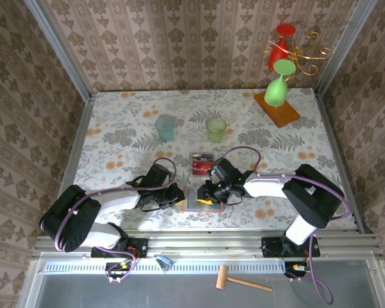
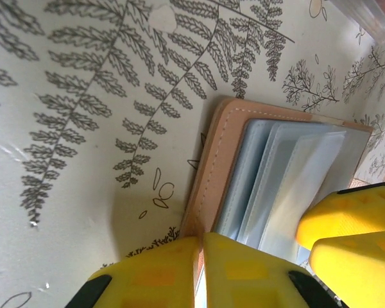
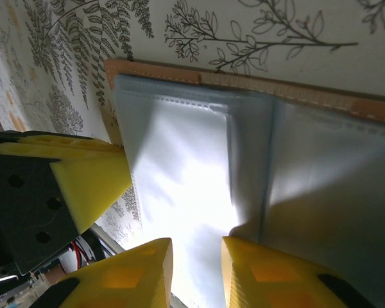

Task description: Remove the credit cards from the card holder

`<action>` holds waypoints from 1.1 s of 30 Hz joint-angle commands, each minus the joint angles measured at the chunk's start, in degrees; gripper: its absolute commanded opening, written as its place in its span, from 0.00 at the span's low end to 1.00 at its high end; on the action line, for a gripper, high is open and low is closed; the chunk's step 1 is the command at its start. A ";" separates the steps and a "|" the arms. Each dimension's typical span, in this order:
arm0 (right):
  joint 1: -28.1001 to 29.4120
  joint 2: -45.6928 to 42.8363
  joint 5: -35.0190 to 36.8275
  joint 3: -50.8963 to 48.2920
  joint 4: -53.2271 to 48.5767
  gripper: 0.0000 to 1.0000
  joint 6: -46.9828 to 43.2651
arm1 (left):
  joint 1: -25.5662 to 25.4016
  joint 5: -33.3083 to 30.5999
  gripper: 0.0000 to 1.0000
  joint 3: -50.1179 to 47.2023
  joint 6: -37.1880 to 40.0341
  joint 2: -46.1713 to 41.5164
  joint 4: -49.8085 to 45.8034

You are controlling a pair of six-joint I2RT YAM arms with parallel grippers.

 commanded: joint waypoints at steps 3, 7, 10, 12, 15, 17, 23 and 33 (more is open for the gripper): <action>-0.74 -1.49 2.04 -0.82 -2.02 0.26 -1.51 | 0.29 -0.56 0.12 -1.84 0.66 1.35 -2.21; -1.22 -0.35 0.91 -2.56 1.94 0.26 -0.93 | 0.33 -0.35 0.12 -0.73 0.91 1.24 -2.83; -1.27 0.83 0.43 -3.22 3.59 0.26 -0.41 | 0.35 -0.26 0.12 0.46 1.10 0.93 -3.59; -1.32 0.70 0.74 -3.34 3.36 0.26 -0.32 | 0.32 -0.39 0.13 1.05 1.18 0.56 -4.16; -1.27 0.06 2.24 -2.69 0.40 0.26 -1.38 | 0.44 -0.62 0.13 1.78 1.40 -0.05 -5.44; -1.30 -0.06 2.43 -2.55 -0.10 0.26 -1.93 | 0.38 -0.76 0.13 2.14 1.47 -0.82 -5.96; -1.27 0.51 2.02 -2.47 0.24 0.25 -2.03 | 0.47 -1.15 0.19 2.82 -0.57 -5.04 -5.83; -1.46 0.86 1.66 -2.44 0.51 0.25 -2.21 | 0.20 4.93 0.27 1.20 -5.88 -3.04 6.00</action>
